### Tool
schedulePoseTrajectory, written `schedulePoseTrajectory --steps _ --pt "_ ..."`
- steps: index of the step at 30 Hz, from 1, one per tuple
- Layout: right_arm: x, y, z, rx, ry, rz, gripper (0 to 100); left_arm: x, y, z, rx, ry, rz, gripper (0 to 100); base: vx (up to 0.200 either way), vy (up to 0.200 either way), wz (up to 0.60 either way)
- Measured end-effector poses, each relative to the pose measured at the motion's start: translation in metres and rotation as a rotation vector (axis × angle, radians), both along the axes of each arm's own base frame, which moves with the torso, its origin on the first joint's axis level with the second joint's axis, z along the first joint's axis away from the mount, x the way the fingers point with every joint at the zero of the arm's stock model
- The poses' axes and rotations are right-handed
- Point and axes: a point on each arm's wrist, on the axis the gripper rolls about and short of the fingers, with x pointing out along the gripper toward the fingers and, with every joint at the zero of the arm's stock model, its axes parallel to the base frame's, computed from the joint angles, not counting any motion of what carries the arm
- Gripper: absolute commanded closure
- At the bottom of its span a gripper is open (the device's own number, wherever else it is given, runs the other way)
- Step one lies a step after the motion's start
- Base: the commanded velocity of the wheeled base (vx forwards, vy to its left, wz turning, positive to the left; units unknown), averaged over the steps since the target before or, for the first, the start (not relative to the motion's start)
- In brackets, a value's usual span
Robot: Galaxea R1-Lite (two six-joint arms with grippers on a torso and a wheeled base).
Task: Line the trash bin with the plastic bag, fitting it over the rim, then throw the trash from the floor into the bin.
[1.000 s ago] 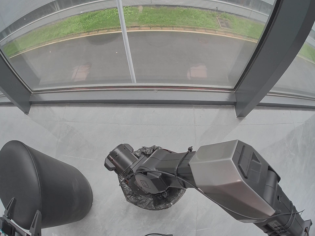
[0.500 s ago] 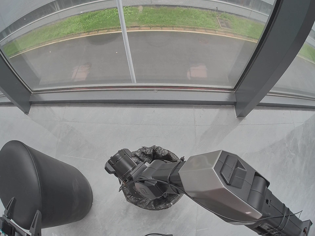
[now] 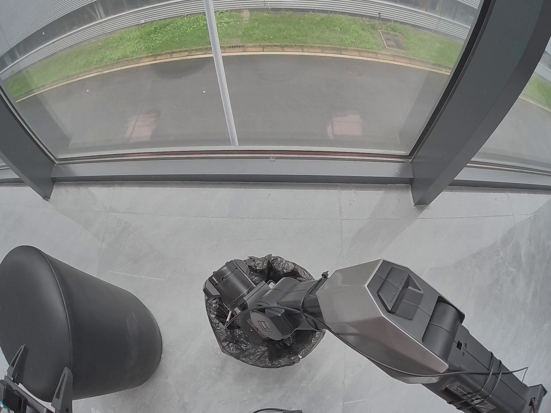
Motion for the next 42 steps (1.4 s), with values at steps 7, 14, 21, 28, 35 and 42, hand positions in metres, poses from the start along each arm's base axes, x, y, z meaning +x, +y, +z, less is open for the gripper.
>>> schedulePoseTrajectory --steps 7,14,21,28,35,42 --pt "0.003 0.002 -0.01 0.013 -0.015 0.003 100 0.0 0.0 0.0 0.0 0.0 0.0 0 0.0 0.0 0.0" --pt "0.002 0.004 -0.019 0.009 -0.013 0.007 100 0.0 0.0 0.0 0.0 0.0 0.0 0 0.0 0.0 0.0" --pt "0.004 0.003 -0.03 0.01 -0.014 0.005 100 0.0 0.0 0.0 0.0 0.0 0.0 0 0.0 0.0 0.0" --pt "0.007 0.001 -0.043 -0.003 -0.002 -0.002 100 0.0 0.0 0.0 0.0 0.001 0.0 0 0.0 0.0 0.0" --pt "0.008 0.0 -0.055 -0.004 0.001 -0.006 100 0.0 0.0 0.0 0.0 0.001 0.0 0 0.0 0.0 0.0" --pt "0.011 -0.004 -0.064 -0.011 0.006 -0.015 100 0.0 0.0 0.0 0.0 0.001 0.0 0 0.0 0.0 0.0"
